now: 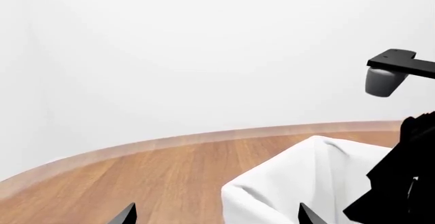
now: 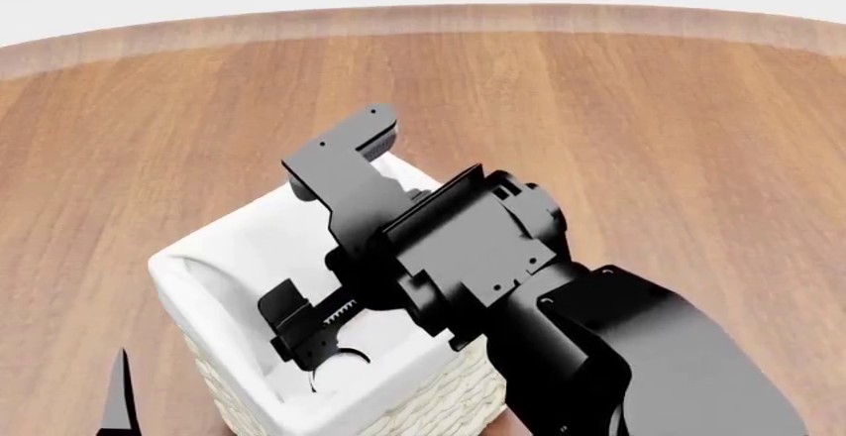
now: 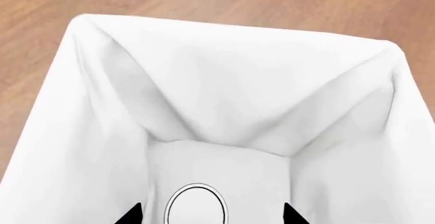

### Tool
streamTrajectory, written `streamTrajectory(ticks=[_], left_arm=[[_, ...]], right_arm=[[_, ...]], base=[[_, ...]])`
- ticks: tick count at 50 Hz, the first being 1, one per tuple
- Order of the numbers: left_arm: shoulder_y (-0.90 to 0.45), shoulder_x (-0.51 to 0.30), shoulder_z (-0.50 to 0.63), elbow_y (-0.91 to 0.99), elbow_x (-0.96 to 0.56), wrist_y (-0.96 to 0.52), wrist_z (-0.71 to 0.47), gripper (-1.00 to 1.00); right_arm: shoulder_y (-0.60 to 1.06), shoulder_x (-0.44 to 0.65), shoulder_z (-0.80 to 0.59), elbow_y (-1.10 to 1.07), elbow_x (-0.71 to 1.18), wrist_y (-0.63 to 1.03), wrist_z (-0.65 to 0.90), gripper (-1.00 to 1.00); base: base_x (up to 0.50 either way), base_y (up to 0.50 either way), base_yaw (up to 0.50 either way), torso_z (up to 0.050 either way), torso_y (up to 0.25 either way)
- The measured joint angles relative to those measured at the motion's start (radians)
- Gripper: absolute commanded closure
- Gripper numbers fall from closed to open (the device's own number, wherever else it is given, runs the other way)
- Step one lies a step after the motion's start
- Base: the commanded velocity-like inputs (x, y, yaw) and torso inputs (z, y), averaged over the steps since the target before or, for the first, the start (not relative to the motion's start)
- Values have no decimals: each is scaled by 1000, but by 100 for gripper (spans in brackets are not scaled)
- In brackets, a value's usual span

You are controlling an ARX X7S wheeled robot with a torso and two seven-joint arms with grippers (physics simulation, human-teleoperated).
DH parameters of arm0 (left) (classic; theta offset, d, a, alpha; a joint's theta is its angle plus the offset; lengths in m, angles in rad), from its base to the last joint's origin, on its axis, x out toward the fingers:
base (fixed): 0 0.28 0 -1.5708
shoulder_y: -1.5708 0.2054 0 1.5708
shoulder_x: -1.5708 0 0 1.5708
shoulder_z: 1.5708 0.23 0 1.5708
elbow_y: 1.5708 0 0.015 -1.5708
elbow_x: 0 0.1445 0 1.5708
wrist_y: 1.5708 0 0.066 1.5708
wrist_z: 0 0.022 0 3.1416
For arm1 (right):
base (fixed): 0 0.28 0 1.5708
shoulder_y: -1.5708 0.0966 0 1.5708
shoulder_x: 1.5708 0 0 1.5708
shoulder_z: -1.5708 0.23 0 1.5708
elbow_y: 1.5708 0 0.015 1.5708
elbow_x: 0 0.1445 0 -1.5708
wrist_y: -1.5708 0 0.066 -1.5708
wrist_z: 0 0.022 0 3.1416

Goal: Pick up the alphabet soup and put it in the basket.

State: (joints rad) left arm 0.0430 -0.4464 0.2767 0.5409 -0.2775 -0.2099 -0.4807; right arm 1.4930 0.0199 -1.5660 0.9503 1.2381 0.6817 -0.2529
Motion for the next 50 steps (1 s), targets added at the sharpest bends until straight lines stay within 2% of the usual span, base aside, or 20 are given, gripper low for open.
streamTrajectory(ticks=[31, 44, 50], left_arm=[[-3, -6, 20, 30, 5, -15, -8, -100], [-7, -8, 42, 62, 14, -36, -14, -100], [-7, -8, 48, 66, 17, -37, -15, -100]], right_arm=[[41, 0, -1, 40, 80, -51, 13, -100], [71, 0, 2, 74, 118, -133, 26, -100], [55, 31, 36, 58, 151, -204, 100, -100]], base=[[0, 0, 0, 0, 0], [0, 0, 0, 0, 0], [0, 0, 0, 0, 0]])
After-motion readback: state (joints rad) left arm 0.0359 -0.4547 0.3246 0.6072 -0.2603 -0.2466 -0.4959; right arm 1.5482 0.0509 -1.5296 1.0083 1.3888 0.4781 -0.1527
